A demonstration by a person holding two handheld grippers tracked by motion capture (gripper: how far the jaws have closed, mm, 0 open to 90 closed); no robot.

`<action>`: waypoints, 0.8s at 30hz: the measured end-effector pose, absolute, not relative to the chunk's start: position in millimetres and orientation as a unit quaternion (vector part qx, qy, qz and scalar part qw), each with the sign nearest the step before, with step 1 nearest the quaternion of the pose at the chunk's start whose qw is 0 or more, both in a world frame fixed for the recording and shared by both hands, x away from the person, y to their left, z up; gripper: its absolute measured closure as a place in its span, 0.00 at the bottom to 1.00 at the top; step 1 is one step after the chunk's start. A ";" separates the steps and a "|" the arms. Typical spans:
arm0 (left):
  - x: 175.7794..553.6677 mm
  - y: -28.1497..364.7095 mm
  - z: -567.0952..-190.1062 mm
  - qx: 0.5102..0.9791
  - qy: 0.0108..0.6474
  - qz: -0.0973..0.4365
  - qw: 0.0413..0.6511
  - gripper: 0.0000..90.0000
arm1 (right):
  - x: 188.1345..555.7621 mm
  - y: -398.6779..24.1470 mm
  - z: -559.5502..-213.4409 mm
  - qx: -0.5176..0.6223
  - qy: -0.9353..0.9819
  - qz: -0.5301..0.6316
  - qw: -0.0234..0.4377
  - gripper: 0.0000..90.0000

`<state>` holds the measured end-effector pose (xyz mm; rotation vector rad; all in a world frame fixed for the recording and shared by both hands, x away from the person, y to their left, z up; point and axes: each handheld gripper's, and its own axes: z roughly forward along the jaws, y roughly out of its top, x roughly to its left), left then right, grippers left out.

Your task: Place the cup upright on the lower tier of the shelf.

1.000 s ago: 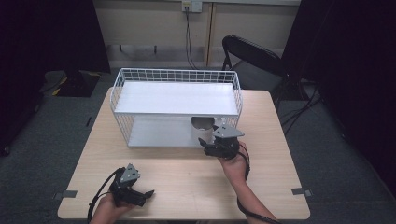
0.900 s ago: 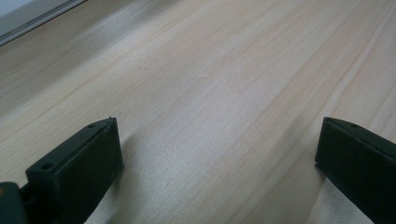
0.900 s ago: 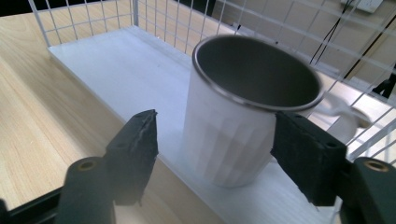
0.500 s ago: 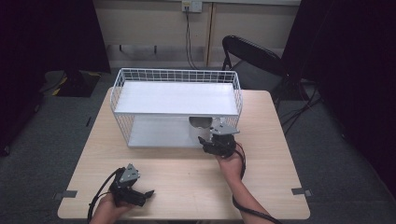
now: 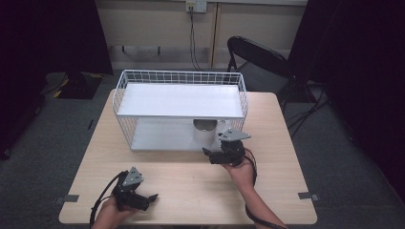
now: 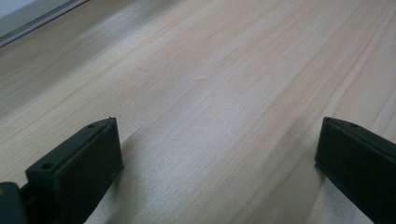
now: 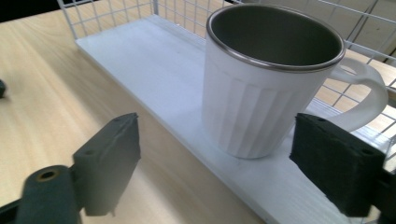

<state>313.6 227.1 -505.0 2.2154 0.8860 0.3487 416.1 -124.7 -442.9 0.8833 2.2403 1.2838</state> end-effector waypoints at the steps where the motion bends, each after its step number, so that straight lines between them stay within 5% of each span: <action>1: 313.6 227.1 -505.0 0.858 0.343 0.135 0.357 0.00 | 415.3 -126.8 -441.3 0.319 0.803 0.464 0.197 0.16; 24: 313.6 227.0 -505.1 0.858 0.343 0.135 0.357 0.00 | 409.6 -139.5 -434.2 0.298 0.821 0.450 0.187 0.15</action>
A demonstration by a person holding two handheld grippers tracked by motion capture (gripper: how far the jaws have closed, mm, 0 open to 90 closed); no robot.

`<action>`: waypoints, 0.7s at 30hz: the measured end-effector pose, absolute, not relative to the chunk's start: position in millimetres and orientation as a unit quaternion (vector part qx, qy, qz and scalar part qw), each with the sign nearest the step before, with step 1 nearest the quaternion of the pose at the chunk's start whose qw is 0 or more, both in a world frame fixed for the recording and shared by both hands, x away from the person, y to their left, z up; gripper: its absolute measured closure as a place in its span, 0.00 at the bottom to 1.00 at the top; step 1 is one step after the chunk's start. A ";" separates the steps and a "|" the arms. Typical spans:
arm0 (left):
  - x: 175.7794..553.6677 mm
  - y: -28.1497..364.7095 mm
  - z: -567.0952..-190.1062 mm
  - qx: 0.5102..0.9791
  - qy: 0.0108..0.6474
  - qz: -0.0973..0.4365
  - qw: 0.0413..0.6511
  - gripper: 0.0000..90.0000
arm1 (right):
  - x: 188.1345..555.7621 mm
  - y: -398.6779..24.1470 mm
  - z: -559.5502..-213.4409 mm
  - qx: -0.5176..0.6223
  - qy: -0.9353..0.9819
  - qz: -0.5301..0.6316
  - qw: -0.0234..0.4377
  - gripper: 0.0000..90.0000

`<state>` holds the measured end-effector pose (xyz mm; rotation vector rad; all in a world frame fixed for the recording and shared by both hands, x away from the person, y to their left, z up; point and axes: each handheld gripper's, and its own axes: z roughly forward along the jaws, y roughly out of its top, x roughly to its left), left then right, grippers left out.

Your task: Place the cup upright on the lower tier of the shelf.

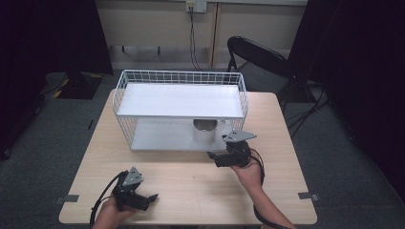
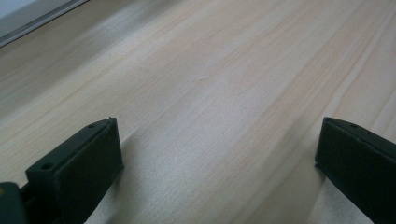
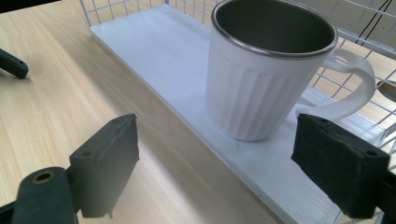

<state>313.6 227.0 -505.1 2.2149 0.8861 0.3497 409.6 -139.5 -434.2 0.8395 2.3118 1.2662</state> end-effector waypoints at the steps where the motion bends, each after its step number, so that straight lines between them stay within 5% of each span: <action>1: 313.5 227.0 -505.1 0.858 0.343 0.136 0.357 0.00 | 409.6 -139.5 -434.2 0.298 0.821 0.450 0.187 0.15; 21: 313.2 227.1 -505.1 0.857 0.345 0.137 0.357 0.00 | 396.3 -147.1 -440.6 0.280 0.835 0.445 0.160 0.15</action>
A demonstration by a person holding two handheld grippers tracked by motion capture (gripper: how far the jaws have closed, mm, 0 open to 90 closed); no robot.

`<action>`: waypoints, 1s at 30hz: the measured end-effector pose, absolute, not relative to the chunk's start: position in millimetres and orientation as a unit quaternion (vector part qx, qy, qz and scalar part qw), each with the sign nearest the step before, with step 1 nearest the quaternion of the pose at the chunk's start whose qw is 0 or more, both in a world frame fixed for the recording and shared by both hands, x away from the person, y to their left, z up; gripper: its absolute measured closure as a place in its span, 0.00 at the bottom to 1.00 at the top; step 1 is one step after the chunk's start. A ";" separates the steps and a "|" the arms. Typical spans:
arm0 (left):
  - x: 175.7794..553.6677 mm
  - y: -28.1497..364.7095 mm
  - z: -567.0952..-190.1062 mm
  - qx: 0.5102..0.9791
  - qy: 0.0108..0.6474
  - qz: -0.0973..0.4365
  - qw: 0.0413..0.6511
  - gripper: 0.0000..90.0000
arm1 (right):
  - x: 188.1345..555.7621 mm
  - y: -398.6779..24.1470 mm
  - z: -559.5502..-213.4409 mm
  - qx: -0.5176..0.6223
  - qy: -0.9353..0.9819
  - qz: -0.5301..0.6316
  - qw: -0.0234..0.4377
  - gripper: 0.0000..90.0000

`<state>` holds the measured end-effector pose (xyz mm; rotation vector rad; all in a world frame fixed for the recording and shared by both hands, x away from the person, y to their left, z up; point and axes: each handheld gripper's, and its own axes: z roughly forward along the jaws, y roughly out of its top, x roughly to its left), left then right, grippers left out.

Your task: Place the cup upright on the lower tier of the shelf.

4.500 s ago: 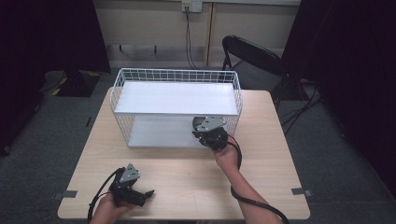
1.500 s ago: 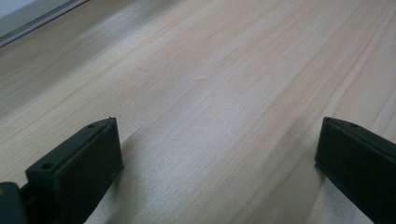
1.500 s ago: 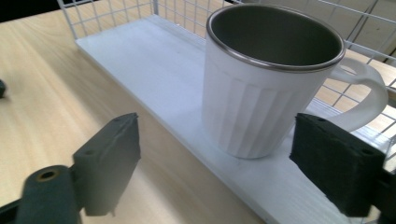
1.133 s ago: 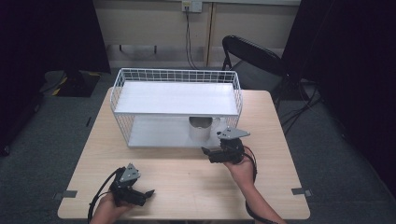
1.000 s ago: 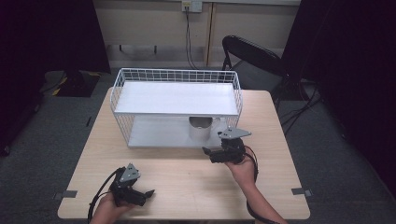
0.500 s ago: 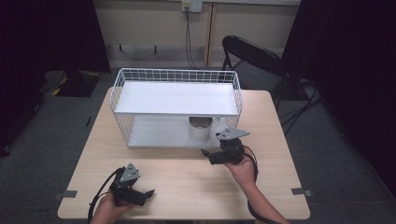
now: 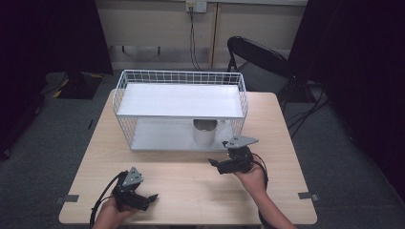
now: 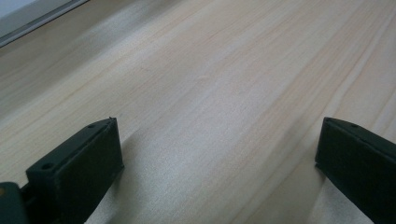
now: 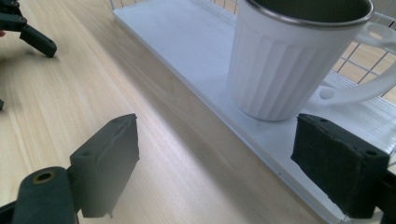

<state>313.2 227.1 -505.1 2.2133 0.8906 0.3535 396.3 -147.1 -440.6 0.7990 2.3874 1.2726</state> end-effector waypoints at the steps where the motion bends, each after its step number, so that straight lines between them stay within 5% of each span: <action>1: 313.2 227.1 -505.1 0.857 0.345 0.137 0.357 0.00 | 395.8 -147.7 -441.0 0.279 0.836 0.445 0.158 0.15; 30: 313.2 227.1 -505.0 0.857 0.345 0.137 0.357 0.00 | 385.8 -185.2 -453.0 0.289 0.837 0.440 0.152 0.15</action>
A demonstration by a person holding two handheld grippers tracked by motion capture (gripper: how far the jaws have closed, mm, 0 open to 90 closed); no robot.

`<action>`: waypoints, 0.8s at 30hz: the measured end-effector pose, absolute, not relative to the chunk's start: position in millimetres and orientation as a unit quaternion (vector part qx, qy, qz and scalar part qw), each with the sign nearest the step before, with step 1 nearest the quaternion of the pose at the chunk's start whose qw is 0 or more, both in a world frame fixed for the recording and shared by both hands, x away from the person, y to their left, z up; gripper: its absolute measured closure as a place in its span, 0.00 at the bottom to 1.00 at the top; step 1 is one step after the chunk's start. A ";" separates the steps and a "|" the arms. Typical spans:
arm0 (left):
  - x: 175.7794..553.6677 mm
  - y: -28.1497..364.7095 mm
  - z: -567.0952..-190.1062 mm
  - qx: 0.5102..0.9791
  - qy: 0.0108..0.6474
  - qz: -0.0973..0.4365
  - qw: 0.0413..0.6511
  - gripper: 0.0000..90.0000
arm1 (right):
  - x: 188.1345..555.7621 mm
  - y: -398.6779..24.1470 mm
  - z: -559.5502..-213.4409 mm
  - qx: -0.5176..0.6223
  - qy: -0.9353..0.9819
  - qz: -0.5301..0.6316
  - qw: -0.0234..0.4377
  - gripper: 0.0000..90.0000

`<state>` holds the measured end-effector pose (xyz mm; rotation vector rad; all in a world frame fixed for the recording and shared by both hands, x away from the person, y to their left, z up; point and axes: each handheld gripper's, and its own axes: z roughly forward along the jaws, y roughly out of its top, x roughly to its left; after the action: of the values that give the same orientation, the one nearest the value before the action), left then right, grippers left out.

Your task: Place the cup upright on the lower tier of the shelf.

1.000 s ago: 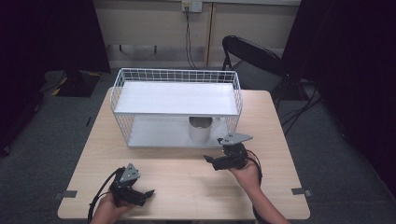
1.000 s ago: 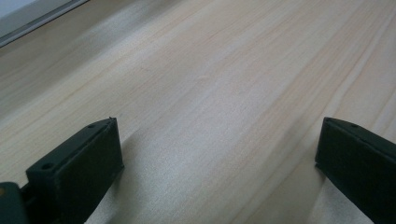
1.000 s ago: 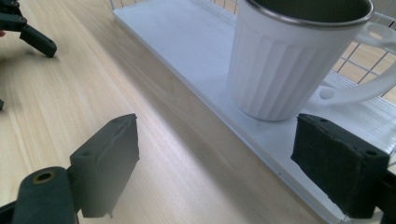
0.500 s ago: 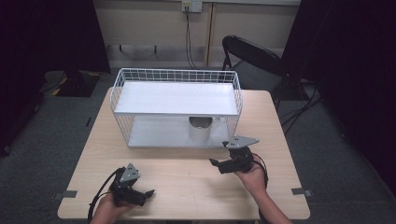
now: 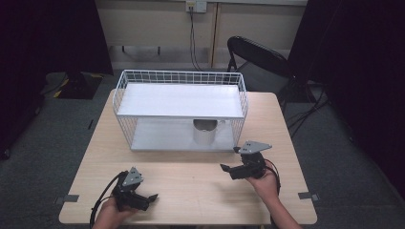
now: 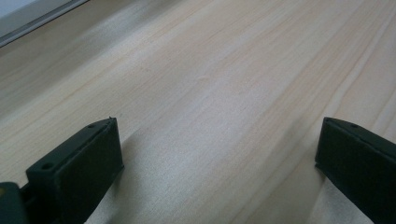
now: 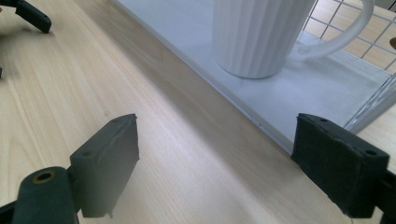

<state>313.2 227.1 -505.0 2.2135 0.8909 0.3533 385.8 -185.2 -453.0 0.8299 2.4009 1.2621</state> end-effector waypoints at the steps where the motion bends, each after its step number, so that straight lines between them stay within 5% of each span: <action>1: 313.2 227.1 -505.0 0.857 0.345 0.137 0.357 0.00 | 385.6 -186.3 -453.3 0.289 0.837 0.438 0.152 0.15; 24: 313.2 227.1 -505.0 0.857 0.345 0.137 0.357 0.00 | 375.7 -221.4 -467.6 0.298 0.836 0.439 0.140 0.15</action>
<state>313.2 227.1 -505.0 2.2135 0.8909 0.3534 375.7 -221.4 -467.6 0.8616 2.4153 1.2693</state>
